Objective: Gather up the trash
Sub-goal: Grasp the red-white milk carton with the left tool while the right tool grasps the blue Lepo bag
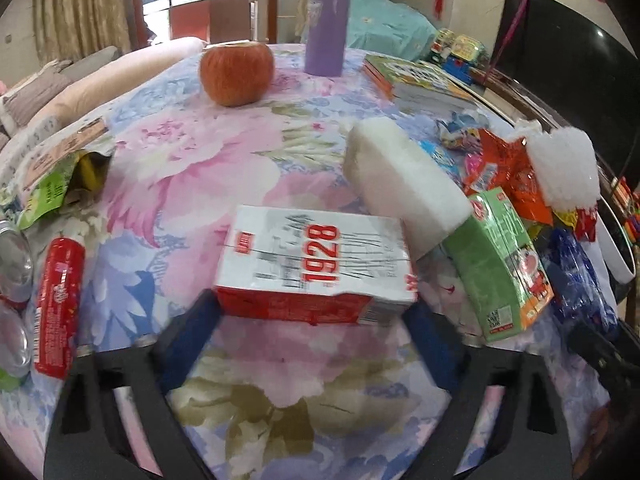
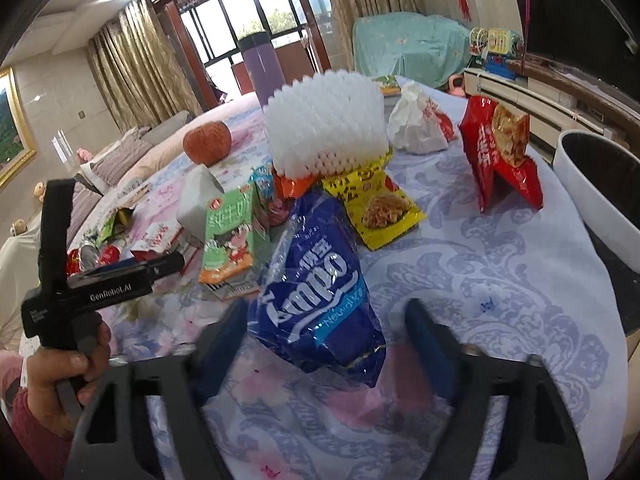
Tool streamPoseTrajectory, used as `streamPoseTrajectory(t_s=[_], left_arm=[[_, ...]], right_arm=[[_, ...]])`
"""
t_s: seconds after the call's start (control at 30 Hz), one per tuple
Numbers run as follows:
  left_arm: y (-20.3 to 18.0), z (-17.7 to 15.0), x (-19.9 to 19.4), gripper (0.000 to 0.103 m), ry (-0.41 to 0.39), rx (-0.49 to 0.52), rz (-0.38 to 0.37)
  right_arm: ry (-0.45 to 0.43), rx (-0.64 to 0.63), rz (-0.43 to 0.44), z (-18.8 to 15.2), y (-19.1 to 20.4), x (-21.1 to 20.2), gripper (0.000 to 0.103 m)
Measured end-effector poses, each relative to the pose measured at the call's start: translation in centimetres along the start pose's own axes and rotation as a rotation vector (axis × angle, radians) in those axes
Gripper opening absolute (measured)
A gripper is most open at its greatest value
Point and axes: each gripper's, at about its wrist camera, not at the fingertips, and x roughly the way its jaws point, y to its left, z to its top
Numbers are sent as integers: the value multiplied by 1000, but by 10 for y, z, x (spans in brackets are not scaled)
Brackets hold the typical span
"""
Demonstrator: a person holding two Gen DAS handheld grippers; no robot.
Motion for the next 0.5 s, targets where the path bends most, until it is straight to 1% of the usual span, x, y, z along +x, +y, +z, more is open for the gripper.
streamPoseTrajectory(t_s=[0.03,0.1,0.17,0.3,0.5], left_arm=[[-1,-1,-1,89,-4,4,-6],[-3,-1,-6,89,-30,17,-20],[-6,-3,-12,89,-61,33,-12],[-14,-12,-25,89,-95,60,-3],[-30,-32,-51,89,-112,73,-56]], right_arm=[[4,3,4,0,-1,1,54],[3,7,11,-1,-4,-1,53],[-8,-3,13,-2,-4,-6,49],[-21,-11,30,-6,-5,-18,47],[-53,3,45,-13,-11,-41,47]])
